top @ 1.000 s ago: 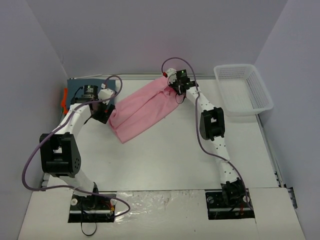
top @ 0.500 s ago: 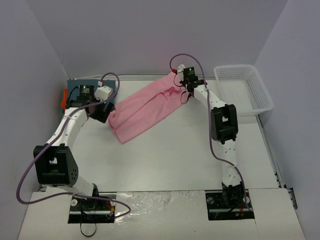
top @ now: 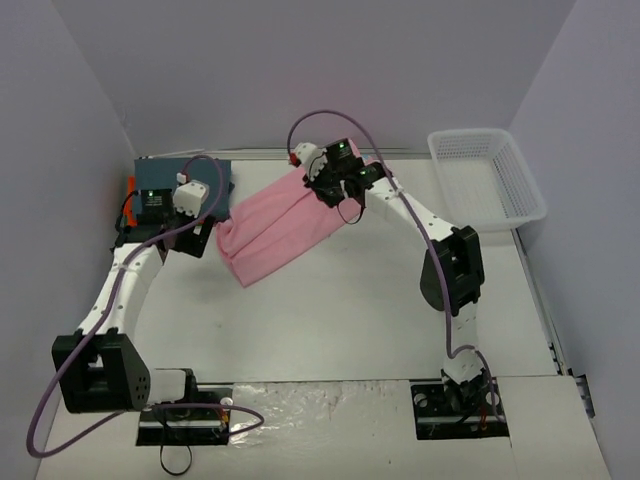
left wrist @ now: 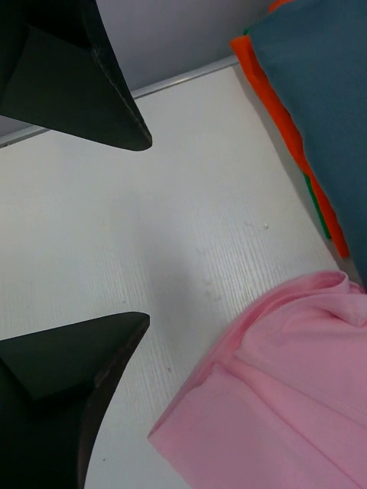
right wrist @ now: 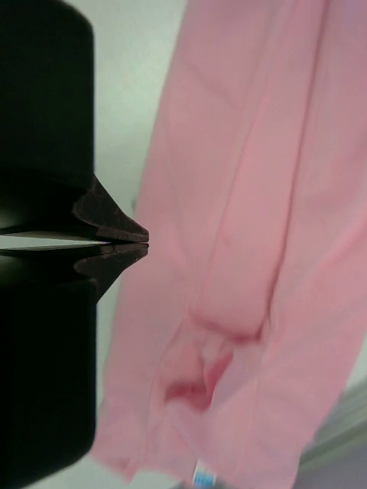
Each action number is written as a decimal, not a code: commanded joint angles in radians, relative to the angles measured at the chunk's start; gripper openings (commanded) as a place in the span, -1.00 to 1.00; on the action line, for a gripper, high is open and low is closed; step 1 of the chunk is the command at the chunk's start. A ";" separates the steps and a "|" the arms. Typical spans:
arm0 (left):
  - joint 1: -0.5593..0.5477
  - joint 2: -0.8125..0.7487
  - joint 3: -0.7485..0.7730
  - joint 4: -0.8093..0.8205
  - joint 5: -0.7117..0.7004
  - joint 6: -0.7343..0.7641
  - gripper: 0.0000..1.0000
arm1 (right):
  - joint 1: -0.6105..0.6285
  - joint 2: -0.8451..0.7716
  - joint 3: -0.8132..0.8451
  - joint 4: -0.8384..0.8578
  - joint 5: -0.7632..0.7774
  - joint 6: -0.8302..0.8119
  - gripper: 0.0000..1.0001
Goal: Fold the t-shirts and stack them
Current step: Rotate the tshirt 90 degrees
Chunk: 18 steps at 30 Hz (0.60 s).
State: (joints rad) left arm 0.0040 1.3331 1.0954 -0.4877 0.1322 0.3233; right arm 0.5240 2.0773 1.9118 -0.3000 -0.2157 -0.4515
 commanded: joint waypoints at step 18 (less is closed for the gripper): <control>0.223 -0.226 -0.040 0.026 0.033 -0.101 0.83 | 0.215 0.294 0.230 -0.243 -0.248 0.025 -1.00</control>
State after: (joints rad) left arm 0.1921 1.1313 1.0424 -0.4656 0.1169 0.2634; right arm 0.7067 2.3440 2.0731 -0.4980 -0.4221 -0.4339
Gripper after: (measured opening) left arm 0.913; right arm 0.001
